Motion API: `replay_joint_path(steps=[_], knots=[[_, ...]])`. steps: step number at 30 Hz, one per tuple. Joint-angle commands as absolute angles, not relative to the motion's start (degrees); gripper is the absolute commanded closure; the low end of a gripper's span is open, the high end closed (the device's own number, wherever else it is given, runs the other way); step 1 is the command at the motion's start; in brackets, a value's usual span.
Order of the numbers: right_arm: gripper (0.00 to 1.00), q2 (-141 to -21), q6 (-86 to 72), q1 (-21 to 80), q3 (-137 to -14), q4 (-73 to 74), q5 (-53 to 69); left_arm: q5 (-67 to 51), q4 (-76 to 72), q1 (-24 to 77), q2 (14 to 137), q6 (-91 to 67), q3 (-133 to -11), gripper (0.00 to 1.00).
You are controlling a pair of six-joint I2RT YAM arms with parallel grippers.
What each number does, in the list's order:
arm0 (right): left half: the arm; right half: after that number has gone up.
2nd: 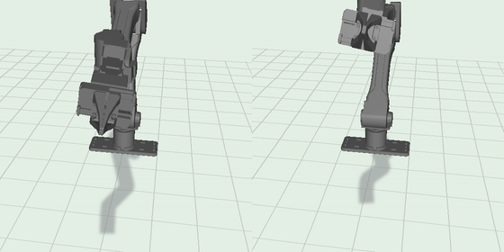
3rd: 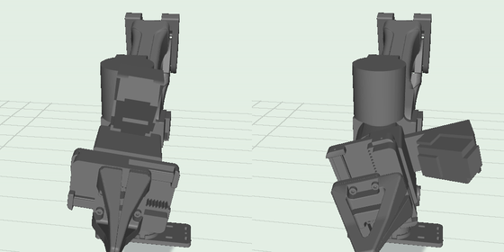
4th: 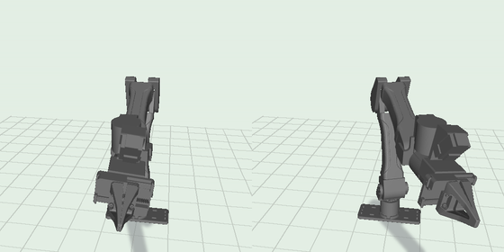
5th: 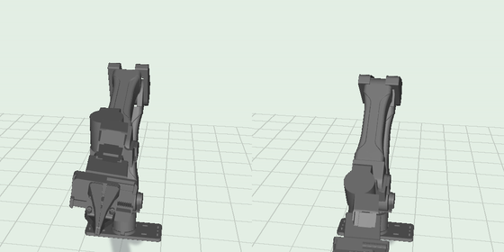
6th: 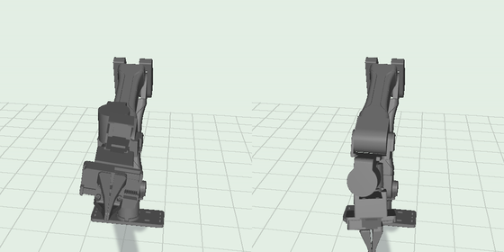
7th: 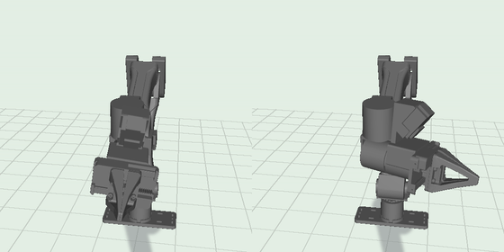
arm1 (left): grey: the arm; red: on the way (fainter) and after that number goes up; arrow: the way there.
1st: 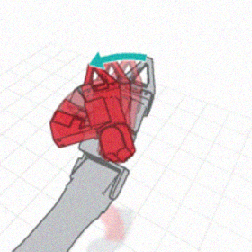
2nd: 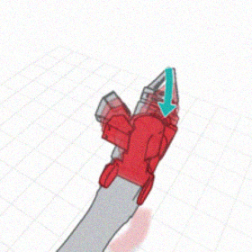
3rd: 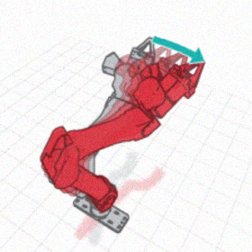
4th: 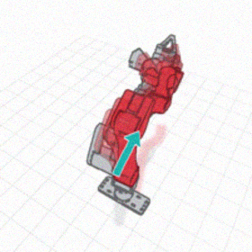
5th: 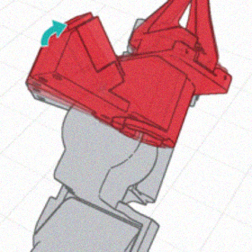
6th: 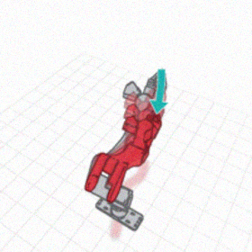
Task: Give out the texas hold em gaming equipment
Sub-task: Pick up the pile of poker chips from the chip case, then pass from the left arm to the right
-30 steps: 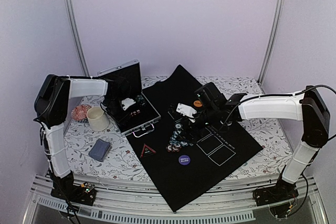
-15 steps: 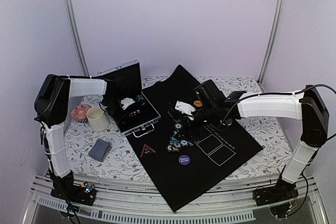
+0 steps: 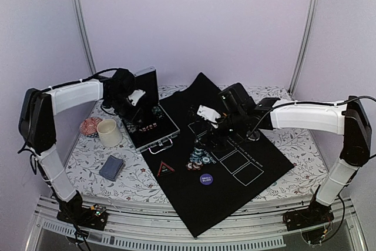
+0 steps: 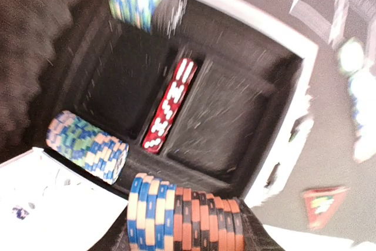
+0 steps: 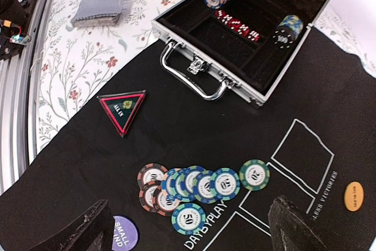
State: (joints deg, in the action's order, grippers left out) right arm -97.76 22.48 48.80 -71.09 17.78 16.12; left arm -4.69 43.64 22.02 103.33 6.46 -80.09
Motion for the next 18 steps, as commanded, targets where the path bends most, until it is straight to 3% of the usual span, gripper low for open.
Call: replay_joint_path(steps=[1,8,13,18], knots=[[0.07,-92.01,21.18,48.06,-73.95,18.39,12.18,-13.69,35.27,22.97,94.66,-6.23,-78.63,1.0],[0.06,-88.68,23.02,46.91,-75.78,20.69,7.4,-21.91,14.55,30.98,92.48,-26.84,-73.67,1.0],[0.07,-89.35,27.28,46.7,-75.89,22.01,4.4,-27.88,1.03,36.28,101.31,-39.73,-76.35,1.0],[0.07,-88.6,26.97,40.69,-75.28,25.42,11.23,-31.83,-1.6,40.46,115.71,-44.6,-88.13,1.0]])
